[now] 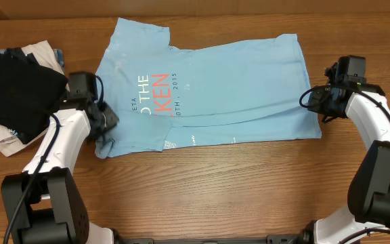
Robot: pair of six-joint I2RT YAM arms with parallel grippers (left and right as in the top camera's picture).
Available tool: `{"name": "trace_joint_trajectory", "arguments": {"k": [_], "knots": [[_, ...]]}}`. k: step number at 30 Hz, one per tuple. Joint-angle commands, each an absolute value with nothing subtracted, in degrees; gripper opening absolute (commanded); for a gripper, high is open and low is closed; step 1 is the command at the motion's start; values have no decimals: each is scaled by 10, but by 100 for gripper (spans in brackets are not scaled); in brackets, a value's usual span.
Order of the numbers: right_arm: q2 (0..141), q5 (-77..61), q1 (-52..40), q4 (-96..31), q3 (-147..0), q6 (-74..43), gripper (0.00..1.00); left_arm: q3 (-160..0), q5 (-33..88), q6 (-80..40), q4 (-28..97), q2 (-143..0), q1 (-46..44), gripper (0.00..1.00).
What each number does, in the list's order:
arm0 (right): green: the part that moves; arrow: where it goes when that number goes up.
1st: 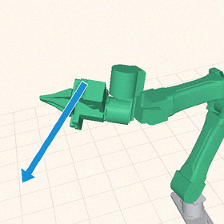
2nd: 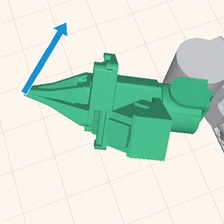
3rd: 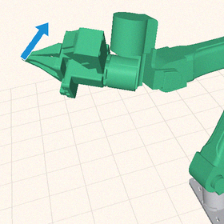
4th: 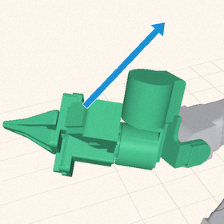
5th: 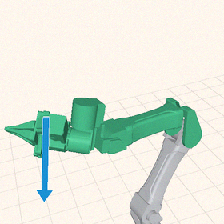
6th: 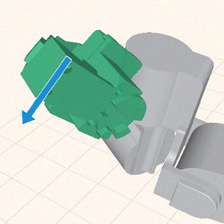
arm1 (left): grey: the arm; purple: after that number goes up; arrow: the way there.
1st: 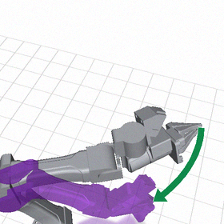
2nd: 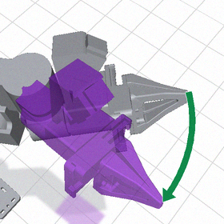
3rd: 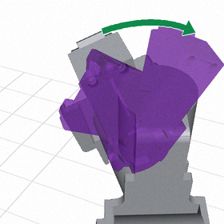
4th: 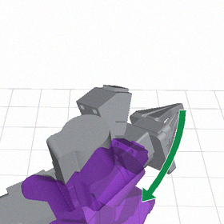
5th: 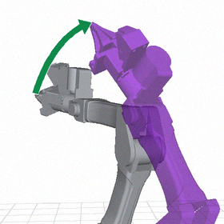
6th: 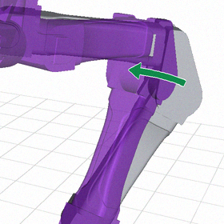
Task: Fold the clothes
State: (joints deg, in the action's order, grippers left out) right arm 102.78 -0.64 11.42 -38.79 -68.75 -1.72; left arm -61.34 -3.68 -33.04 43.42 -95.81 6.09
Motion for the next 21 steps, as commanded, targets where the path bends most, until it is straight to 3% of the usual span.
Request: {"name": "trace_joint_trajectory", "arguments": {"k": [1,4,9,14,18,21], "knots": [[1027,-1,115,-389,-687,-21,5,-612,-36,-321,505,-963,64,45],[1027,-1,115,-392,-687,-21,5,-611,-36,-310,556,-963,64,51],[1027,-1,115,-404,-686,-21,5,-611,-37,-282,583,-963,64,53],[1027,-1,115,-406,-686,-21,5,-611,-68,-283,582,-963,63,50],[1027,-1,115,-406,-686,-21,5,-611,-90,-283,565,-963,63,38],[1027,-1,115,-407,-686,-21,5,-611,-92,-283,550,-963,63,36]]}}
